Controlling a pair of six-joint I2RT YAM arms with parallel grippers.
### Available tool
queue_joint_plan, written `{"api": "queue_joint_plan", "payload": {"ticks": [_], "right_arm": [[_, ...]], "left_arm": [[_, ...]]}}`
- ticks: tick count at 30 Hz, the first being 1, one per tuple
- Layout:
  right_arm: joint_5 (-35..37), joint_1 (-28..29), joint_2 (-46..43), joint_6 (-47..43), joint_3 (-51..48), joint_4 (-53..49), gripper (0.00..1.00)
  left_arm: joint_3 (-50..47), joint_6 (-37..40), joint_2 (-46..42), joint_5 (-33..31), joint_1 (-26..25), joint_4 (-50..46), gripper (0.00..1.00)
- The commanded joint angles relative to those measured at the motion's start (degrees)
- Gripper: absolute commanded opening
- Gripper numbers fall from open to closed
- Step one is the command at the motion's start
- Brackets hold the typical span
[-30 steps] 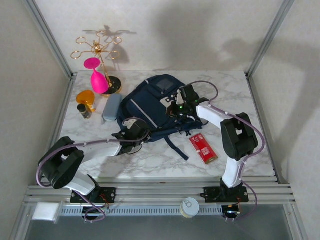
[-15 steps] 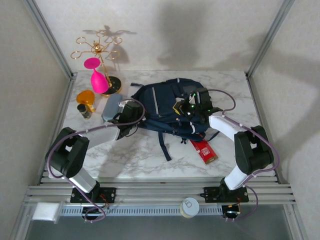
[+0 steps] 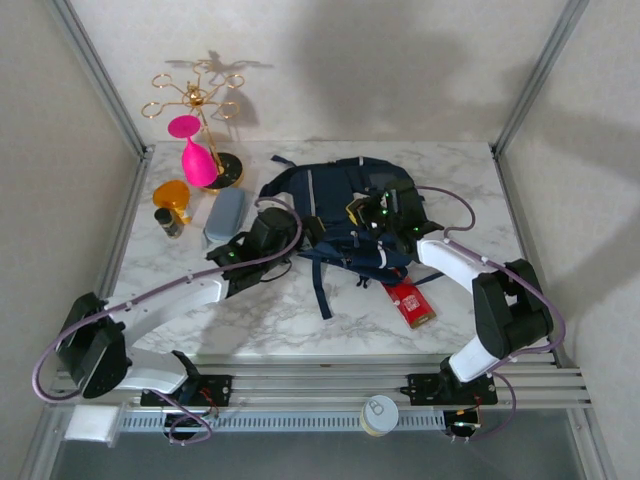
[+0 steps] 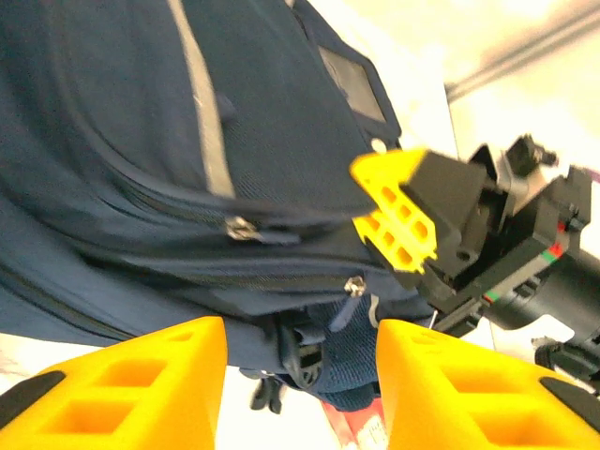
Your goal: Pack books, pencil case, and school supplies into a backpack
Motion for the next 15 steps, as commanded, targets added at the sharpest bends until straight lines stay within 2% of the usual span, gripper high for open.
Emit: {"api": "queue_joint_plan", "payload": {"ticks": [1, 7, 10, 15], "right_arm": [[-1.7, 0.2, -4.4, 5.1, 3.4, 11.9, 0.0], [-2.0, 0.3, -5.0, 5.8, 4.9, 10.0, 0.0], [-2.2, 0.2, -5.0, 6.0, 5.0, 9.9, 0.0], [-2.9, 0.2, -4.4, 7.0, 4.7, 10.8, 0.0]], "left_arm": [[4.2, 1.8, 5.0, 1.4, -3.5, -3.0, 0.45], [14.0, 7.5, 14.9, 2.0, -7.6, -5.4, 0.45], [16.9, 8.2, 18.6, 0.4, -7.6, -8.3, 0.43], [17.9, 8.2, 21.6, -0.6, -7.6, -7.2, 0.42]]}}
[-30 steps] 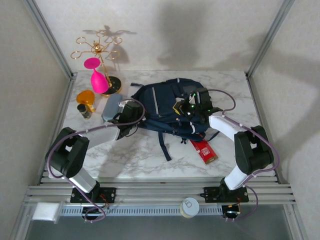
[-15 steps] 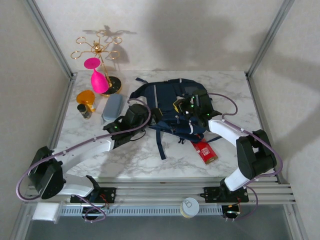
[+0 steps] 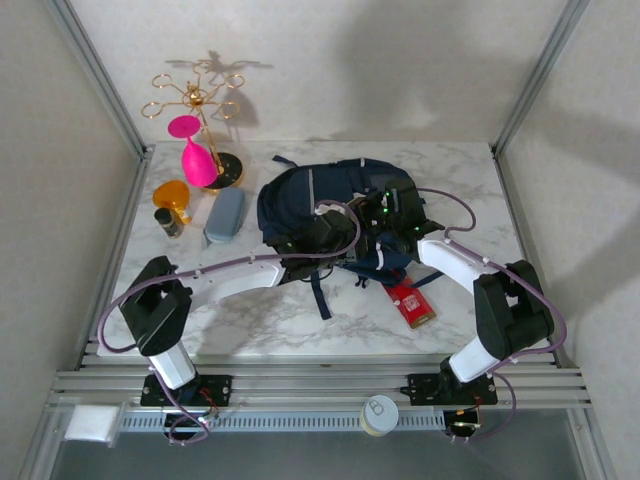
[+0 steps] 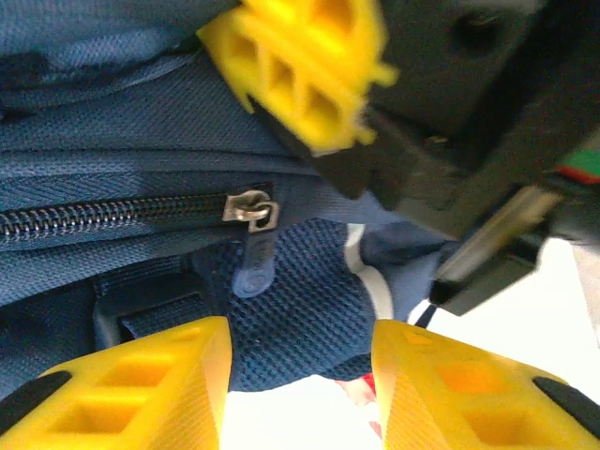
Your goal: Pack books, pencil case, and school supplies into a backpack
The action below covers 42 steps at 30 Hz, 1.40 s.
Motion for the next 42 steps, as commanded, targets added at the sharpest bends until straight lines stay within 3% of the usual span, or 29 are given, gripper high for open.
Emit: {"api": "queue_joint_plan", "payload": {"ticks": [1, 4, 7, 11, 15, 25, 33, 42], "right_arm": [[-2.2, 0.2, -4.0, 2.0, 4.5, 10.4, 0.0], [-2.0, 0.1, -3.9, 2.3, 4.6, 10.4, 0.0], [-2.1, 0.2, -3.7, 2.6, 4.7, 10.6, 0.0], [-2.3, 0.2, -3.9, 3.2, 4.1, 11.2, 0.0], [-2.5, 0.2, -3.9, 3.8, 3.8, 11.9, 0.0], [-3.3, 0.1, -3.5, 2.6, 3.4, 11.1, 0.0], [-4.7, -1.9, -3.5, -1.9, 4.2, 7.8, 0.0], [-5.4, -3.3, -2.8, -8.4, 5.8, 2.2, 0.0]], "left_arm": [[3.9, 1.5, 2.6, -2.5, 0.1, -3.0, 0.42], [6.9, 0.5, 5.1, -5.0, 0.0, -6.6, 0.39], [5.2, 0.4, 5.4, -4.0, 0.0, -2.1, 0.4], [9.2, -1.0, 7.3, -11.6, -0.1, -8.8, 0.4], [8.9, -1.9, 8.1, -14.2, -0.1, -6.9, 0.37], [11.4, 1.8, 9.9, -9.8, 0.3, -1.2, 0.15], [8.5, 2.3, 4.7, -8.2, 1.6, -4.9, 0.0], [0.1, 4.6, -3.5, 4.4, 8.1, -9.6, 0.0]]}}
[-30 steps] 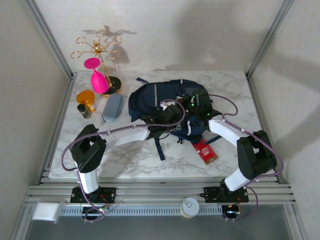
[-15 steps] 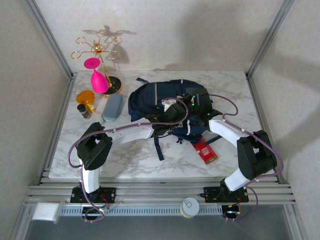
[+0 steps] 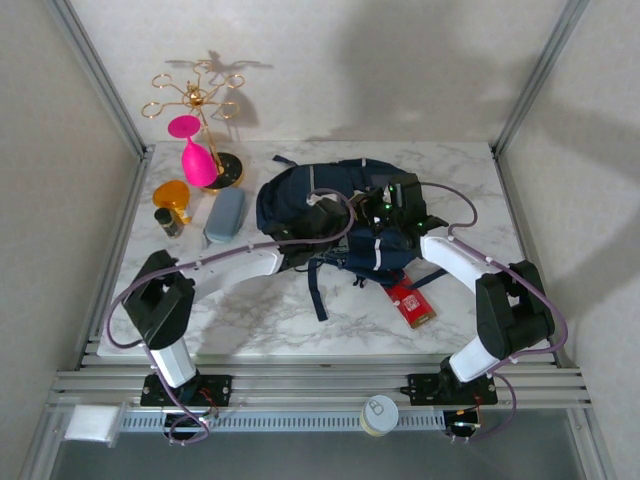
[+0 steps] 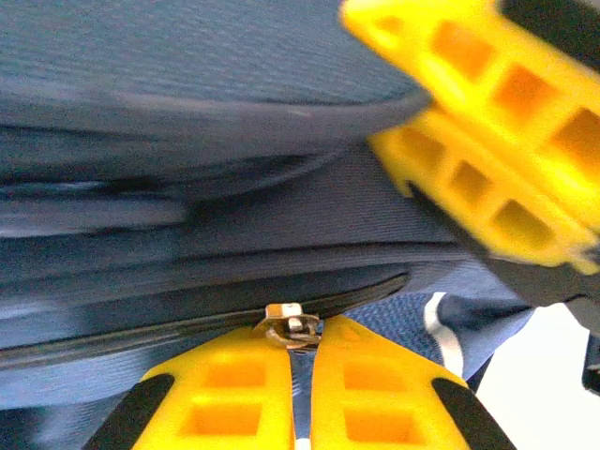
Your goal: Pack books, pencil case, and school supplies into a backpack
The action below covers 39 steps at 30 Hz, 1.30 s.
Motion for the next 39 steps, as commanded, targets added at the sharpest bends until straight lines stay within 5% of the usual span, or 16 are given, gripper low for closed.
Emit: {"api": "queue_joint_plan", "payload": {"ticks": [1, 14, 20, 24, 30, 34, 39], "right_arm": [[-1.5, -1.6, -2.8, -4.3, 4.1, 3.6, 0.0], [0.9, -0.2, -1.1, -15.3, 7.7, -5.6, 0.0], [3.6, 0.0, -6.8, -20.5, 4.8, -15.3, 0.58], [3.7, 1.3, -12.1, -18.1, -1.7, -16.3, 0.72], [7.5, 6.8, -13.6, -14.9, -13.0, -8.8, 0.7], [4.1, 0.7, -11.4, -18.8, -17.2, -2.6, 0.69], [3.2, -7.9, -4.4, -32.4, -11.2, -2.7, 0.71]], "left_arm": [[-3.2, 3.2, -4.8, 4.1, 3.2, -5.0, 0.0], [-6.1, 14.5, -6.4, 10.4, 8.9, -7.5, 0.0], [-6.1, 13.2, -5.4, 11.9, 8.9, -5.4, 0.0], [-7.1, 13.3, -6.1, 11.4, 8.9, -4.7, 0.0], [-7.1, 13.4, -6.2, 11.8, 8.9, -4.4, 0.0], [-7.6, 14.8, -6.7, 10.4, 8.9, -6.4, 0.0], [-10.7, 15.5, -8.1, 13.8, 7.3, -4.8, 0.0]]}}
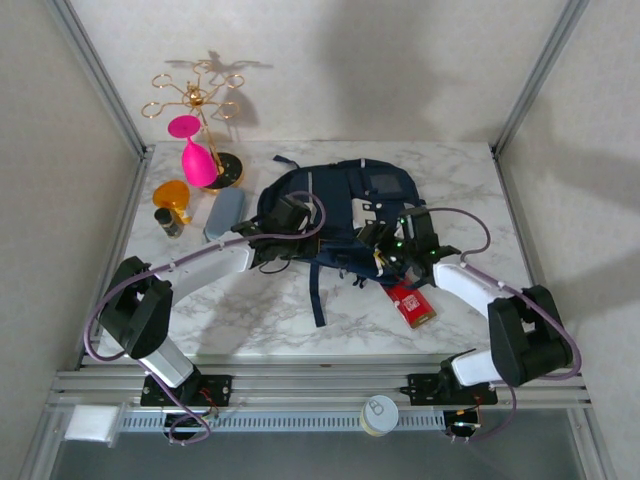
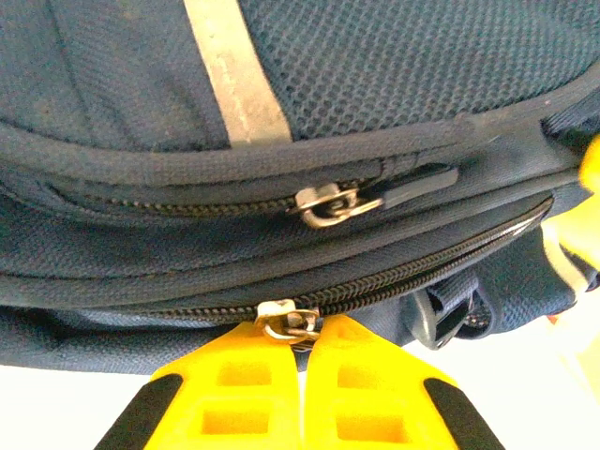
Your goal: Pack books, pencil case, and school supplies into a backpack
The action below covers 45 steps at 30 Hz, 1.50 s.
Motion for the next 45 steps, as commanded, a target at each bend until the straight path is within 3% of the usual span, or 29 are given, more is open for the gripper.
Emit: {"api": "queue_joint_plan", "payload": {"ticks": [1, 3, 7, 10, 12, 14, 16, 18, 21, 24, 26, 30, 34, 39, 45], "right_arm": [[-0.1, -5.8, 5.0, -11.5, 5.6, 4.4, 0.71], [-3.3, -9.1, 9.0, -15.2, 10.0, 5.2, 0.72], [-1.8, -13.5, 14.6, -19.7, 19.2, 3.9, 0.73], [-1.8, -14.0, 17.9, -21.5, 25.7, 3.2, 0.74], [-3.8, -14.0, 19.6, -20.8, 29.7, -2.1, 0.72], [-3.5, -13.2, 17.1, -18.1, 27.3, -4.3, 0.73], [-3.0, -12.2, 13.8, -15.4, 23.1, -5.5, 0.72], [-7.6, -10.8, 11.3, -15.0, 19.0, -3.4, 0.68], [-15.6, -10.1, 11.1, -15.3, 16.7, -1.7, 0.65], [-13.3, -9.9, 11.6, -11.3, 18.5, -6.8, 0.61], [-12.0, -8.6, 10.4, -5.1, 15.4, -3.7, 0.58], [-10.5, -7.1, 11.2, 0.9, 13.4, -0.1, 0.52], [-6.5, -6.1, 10.7, 2.3, 13.2, -0.8, 0.57], [-10.0, -4.5, 13.5, 4.0, 15.4, 4.7, 0.55], [-7.8, -3.1, 12.7, 3.9, 18.7, 2.4, 0.52]], "left_arm": [[-2.1, 1.4, -2.3, 2.7, -1.6, 1.3, 0.0], [-2.5, -1.2, -2.0, 3.2, -3.3, 3.4, 0.0], [-0.2, -7.0, 0.7, 1.6, -7.2, 7.2, 0.0], [2.4, -11.4, 4.1, 1.2, -8.9, 11.9, 0.0], [5.3, -12.4, 6.5, -2.8, -8.9, 8.9, 0.0], [6.9, -11.6, 6.8, -6.5, -8.8, 6.4, 0.0], [6.5, -10.4, 5.5, -6.4, -8.9, 8.0, 0.0], [7.5, -10.3, 5.3, -7.2, -8.9, 7.3, 0.1], [11.1, -11.2, 7.5, -8.9, -9.4, 5.0, 0.19], [13.8, -15.3, 10.1, -12.8, -11.5, 4.1, 0.27], [13.9, -18.1, 10.9, -15.5, -12.6, 4.9, 0.33], [13.1, -20.8, 11.1, -17.9, -12.8, 6.1, 0.35], [13.0, -20.1, 10.8, -18.5, -12.7, 4.3, 0.36], [10.5, -20.4, 10.4, -17.9, -12.7, 5.9, 0.36], [9.3, -21.0, 9.9, -18.2, -12.0, 6.5, 0.37]]}}
